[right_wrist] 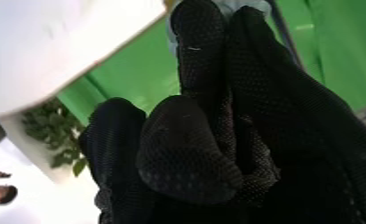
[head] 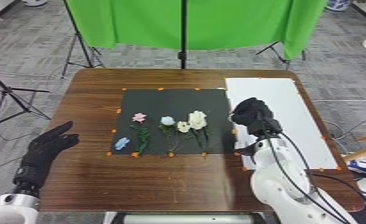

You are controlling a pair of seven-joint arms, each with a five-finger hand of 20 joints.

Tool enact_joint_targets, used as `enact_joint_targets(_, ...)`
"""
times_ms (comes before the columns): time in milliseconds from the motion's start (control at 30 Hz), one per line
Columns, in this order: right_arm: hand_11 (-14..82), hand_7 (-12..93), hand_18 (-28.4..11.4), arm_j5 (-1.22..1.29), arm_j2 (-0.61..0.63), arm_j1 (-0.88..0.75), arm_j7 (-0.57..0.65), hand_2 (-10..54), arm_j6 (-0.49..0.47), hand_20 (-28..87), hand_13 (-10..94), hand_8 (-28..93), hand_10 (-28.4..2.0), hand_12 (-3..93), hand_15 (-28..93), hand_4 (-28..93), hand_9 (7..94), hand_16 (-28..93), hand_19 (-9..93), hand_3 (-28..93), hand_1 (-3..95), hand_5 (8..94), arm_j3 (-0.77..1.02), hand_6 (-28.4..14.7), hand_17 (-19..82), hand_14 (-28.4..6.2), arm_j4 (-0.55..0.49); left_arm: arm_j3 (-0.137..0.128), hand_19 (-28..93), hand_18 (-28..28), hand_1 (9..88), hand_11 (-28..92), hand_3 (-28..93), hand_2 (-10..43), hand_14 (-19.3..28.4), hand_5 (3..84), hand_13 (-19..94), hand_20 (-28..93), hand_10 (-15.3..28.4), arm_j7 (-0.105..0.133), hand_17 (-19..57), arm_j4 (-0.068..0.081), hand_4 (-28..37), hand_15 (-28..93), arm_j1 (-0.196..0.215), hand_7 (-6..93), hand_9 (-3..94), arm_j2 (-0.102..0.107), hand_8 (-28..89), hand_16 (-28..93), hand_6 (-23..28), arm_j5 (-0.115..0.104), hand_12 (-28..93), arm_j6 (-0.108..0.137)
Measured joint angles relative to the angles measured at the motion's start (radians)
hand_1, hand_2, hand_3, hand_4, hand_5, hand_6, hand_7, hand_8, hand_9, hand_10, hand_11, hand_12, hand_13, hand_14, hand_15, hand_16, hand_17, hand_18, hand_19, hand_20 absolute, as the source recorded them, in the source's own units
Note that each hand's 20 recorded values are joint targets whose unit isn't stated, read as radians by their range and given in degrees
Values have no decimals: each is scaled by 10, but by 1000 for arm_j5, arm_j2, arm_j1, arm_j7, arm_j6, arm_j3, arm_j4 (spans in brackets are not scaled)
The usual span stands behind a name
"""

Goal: Arrange flowers

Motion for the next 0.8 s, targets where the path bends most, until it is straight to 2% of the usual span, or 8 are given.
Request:
enact_joint_targets(333, 75, 229, -148, 2, -33, -6, -11, -95, 0, 635, 905, 64, -82, 396, 656, -176, 902, 355, 932, 589, 569, 763, -33, 10, 639, -10, 16, 1, 146, 128, 310, 199, 684, 83, 188, 386, 364, 141, 145, -7, 55, 0, -127, 182, -1, 85, 439, 0, -58, -16, 62, 6, 97, -10)
enact_joint_targets(500, 142, 207, -153, 5, -41, -8, -24, -95, -18, 629, 897, 64, -91, 345, 654, -166, 865, 355, 932, 575, 524, 733, -37, 7, 632, -17, 16, 1, 145, 128, 309, 200, 685, 82, 189, 385, 365, 140, 145, -10, 54, 0, -126, 183, -1, 86, 439, 0, -58, -16, 61, 8, 98, -18)
enact_joint_targets(567, 191, 201, -155, 7, -42, -10, -29, -95, -34, 627, 895, 40, -99, 297, 654, -176, 839, 354, 932, 622, 467, 711, -37, 10, 627, -19, 16, 1, 145, 128, 309, 199, 685, 82, 190, 385, 366, 140, 145, -11, 54, 0, -126, 185, -1, 86, 439, 0, -58, -15, 61, 8, 97, -20)
enact_joint_targets(633, 231, 200, -156, 8, -42, -11, -33, -95, -47, 624, 892, -59, -105, 236, 651, -185, 821, 355, 932, 666, 419, 696, -37, 12, 625, -21, 16, 1, 145, 128, 309, 199, 684, 82, 190, 384, 366, 140, 146, -11, 54, 0, -127, 186, -1, 86, 439, 0, -58, -15, 61, 8, 98, -20)
enact_joint_targets(667, 235, 201, -159, 8, -42, -12, -34, -95, -53, 624, 892, -93, -107, 230, 649, -184, 814, 355, 932, 673, 404, 690, -36, 11, 622, -21, 16, 1, 145, 128, 309, 199, 685, 82, 190, 385, 366, 140, 145, -12, 54, 0, -126, 186, -1, 85, 439, 0, -58, -16, 61, 8, 98, -21)
enact_joint_targets(800, 234, 185, -161, 7, -43, -13, -37, -95, -67, 619, 888, -102, -112, 229, 645, -185, 800, 355, 932, 675, 371, 665, -36, 5, 617, -27, 18, 1, 146, 129, 309, 199, 685, 82, 191, 384, 364, 140, 145, -14, 53, 1, -126, 187, -2, 85, 439, 2, -58, -15, 61, 8, 98, -25)
